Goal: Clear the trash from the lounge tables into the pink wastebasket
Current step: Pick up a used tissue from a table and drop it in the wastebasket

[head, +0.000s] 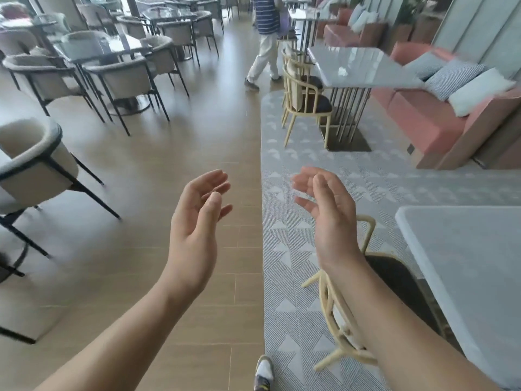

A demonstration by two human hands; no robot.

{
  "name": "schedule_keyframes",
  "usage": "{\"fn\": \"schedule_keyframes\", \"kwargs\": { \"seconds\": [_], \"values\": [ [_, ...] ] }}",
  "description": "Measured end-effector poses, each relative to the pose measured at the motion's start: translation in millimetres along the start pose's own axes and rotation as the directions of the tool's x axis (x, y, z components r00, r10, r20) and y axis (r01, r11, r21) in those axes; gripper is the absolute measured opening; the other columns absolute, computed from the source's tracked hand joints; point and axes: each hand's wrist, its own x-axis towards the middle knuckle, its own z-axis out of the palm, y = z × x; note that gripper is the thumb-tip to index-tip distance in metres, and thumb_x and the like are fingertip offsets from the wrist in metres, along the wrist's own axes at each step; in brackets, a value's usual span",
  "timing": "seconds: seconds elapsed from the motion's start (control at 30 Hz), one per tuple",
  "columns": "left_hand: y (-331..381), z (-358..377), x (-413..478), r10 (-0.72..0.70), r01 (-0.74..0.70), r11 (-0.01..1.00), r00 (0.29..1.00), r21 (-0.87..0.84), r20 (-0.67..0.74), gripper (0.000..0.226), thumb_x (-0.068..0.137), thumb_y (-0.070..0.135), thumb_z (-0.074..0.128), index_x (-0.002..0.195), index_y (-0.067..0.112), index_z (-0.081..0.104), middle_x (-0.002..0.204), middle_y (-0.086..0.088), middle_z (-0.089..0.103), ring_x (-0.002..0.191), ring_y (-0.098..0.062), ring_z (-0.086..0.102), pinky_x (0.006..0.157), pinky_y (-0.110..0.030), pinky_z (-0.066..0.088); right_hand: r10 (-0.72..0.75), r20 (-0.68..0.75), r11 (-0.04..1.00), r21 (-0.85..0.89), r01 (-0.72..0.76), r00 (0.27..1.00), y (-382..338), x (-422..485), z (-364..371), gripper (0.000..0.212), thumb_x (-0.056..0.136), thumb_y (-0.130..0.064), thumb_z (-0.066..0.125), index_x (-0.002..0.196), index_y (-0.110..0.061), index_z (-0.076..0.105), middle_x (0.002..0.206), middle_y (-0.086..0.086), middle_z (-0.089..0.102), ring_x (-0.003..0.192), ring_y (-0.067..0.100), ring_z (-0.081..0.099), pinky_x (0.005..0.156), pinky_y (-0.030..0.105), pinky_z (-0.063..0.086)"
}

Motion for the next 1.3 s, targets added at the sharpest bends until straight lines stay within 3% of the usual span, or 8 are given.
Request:
{"fn": "schedule_keyframes", "kwargs": {
  "seconds": [0.27, 0.63, 0.8, 0.97, 1.17, 1.3],
  "values": [
    [-56, 17, 171, -0.019, 0.020, 0.999, 1.000, -0.040, 0.020, 0.043, 0.093, 0.044, 0.054, 0.130, 0.023, 0.064, 0.138, -0.002, 0.068, 0.133, -0.020, 0.063, 0.102, -0.045, 0.056, -0.002, -0.013, 0.999, -0.049, 0.001, 1.000, 43, 158, 34, 0.037, 0.097, -0.054, 0.052, 0.115, -0.027, 0.072, 0.116, 0.001, 0.076, 0.115, 0.018, 0.071, 0.102, 0.047, 0.057],
    [-166, 7, 436, -0.022, 0.034, 0.994, 0.993, -0.101, 0.120, 0.033, 0.094, 0.044, 0.054, 0.121, 0.034, 0.068, 0.132, 0.007, 0.071, 0.131, -0.017, 0.064, 0.100, -0.040, 0.056, -0.005, -0.139, 0.995, -0.095, -0.008, 0.990, 148, 388, 121, 0.033, 0.104, -0.042, 0.051, 0.117, -0.020, 0.072, 0.113, 0.003, 0.076, 0.112, 0.021, 0.071, 0.102, 0.048, 0.058],
    [-195, 5, 559, -0.011, 0.037, 0.991, 0.979, -0.127, 0.204, 0.027, 0.095, 0.042, 0.053, 0.116, 0.044, 0.071, 0.128, 0.011, 0.072, 0.129, -0.016, 0.064, 0.096, -0.035, 0.058, -0.047, -0.194, 0.995, -0.101, 0.028, 0.980, 179, 491, 159, 0.028, 0.099, -0.052, 0.053, 0.110, -0.038, 0.075, 0.115, -0.001, 0.077, 0.115, 0.018, 0.071, 0.101, 0.046, 0.057],
    [-236, 22, 657, -0.040, 0.071, 0.990, 0.971, -0.122, 0.235, 0.035, 0.093, 0.043, 0.054, 0.122, 0.029, 0.068, 0.129, 0.008, 0.071, 0.129, -0.018, 0.064, 0.101, -0.041, 0.057, -0.065, -0.229, 0.988, -0.152, 0.030, 0.971, 216, 574, 170, 0.025, 0.101, -0.052, 0.052, 0.110, -0.045, 0.074, 0.115, -0.007, 0.077, 0.115, 0.015, 0.071, 0.101, 0.048, 0.056],
    [-299, 71, 761, -0.059, 0.093, 0.991, 0.952, -0.100, 0.299, 0.039, 0.093, 0.044, 0.054, 0.125, 0.024, 0.066, 0.129, 0.007, 0.071, 0.130, -0.020, 0.063, 0.102, -0.044, 0.057, -0.049, -0.294, 0.988, -0.153, 0.004, 0.955, 265, 677, 148, 0.026, 0.101, -0.052, 0.051, 0.110, -0.043, 0.074, 0.118, -0.003, 0.076, 0.115, 0.016, 0.071, 0.098, 0.041, 0.057],
    [-347, 124, 840, -0.064, 0.097, 0.991, 0.948, -0.092, 0.311, 0.040, 0.093, 0.044, 0.054, 0.126, 0.025, 0.066, 0.129, 0.006, 0.071, 0.130, -0.020, 0.063, 0.102, -0.042, 0.057, -0.039, -0.317, 0.988, -0.154, -0.011, 0.948, 304, 773, 124, 0.028, 0.099, -0.054, 0.052, 0.110, -0.043, 0.074, 0.116, -0.003, 0.076, 0.115, 0.016, 0.071, 0.100, 0.044, 0.057]
  ]
}}
